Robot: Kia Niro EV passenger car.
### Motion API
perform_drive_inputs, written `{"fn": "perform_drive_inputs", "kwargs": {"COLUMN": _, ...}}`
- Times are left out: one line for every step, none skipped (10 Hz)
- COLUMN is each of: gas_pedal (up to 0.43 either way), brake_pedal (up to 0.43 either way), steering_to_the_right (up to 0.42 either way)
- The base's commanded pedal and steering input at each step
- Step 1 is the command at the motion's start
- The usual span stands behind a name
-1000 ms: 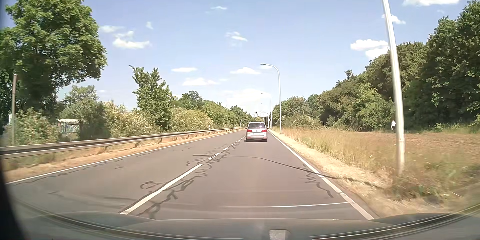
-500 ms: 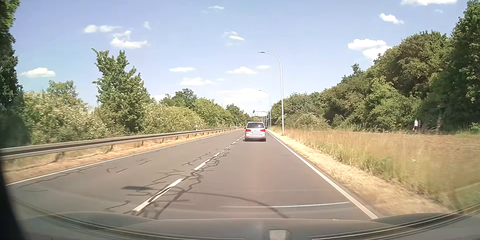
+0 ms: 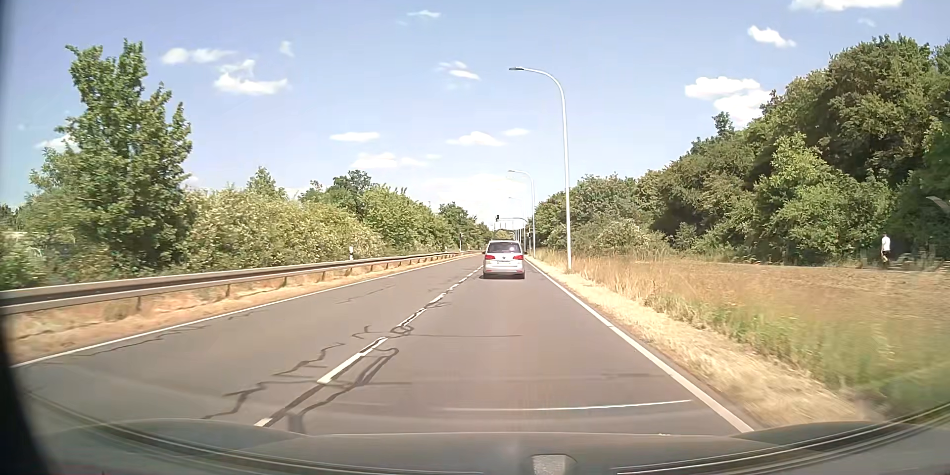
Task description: Follow the waypoints while adhering to traffic rules and regulations
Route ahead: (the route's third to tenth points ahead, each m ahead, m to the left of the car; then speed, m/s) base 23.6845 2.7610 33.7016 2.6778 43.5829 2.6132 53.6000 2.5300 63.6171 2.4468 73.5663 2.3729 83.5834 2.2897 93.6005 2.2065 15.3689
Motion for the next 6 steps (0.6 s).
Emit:
{"fn": "perform_drive_inputs", "kwargs": {"gas_pedal": 0.197, "brake_pedal": 0.03, "steering_to_the_right": 0.005}}
{"fn": "perform_drive_inputs", "kwargs": {"gas_pedal": 0.197, "brake_pedal": 0.03, "steering_to_the_right": 0.005}}
{"fn": "perform_drive_inputs", "kwargs": {"gas_pedal": 0.189, "brake_pedal": 0.03, "steering_to_the_right": 0.005}}
{"fn": "perform_drive_inputs", "kwargs": {"gas_pedal": 0.189, "brake_pedal": 0.03, "steering_to_the_right": 0.004}}
{"fn": "perform_drive_inputs", "kwargs": {"gas_pedal": 0.177, "brake_pedal": 0.03, "steering_to_the_right": 0.002}}
{"fn": "perform_drive_inputs", "kwargs": {"gas_pedal": 0.177, "brake_pedal": 0.03, "steering_to_the_right": 0.001}}
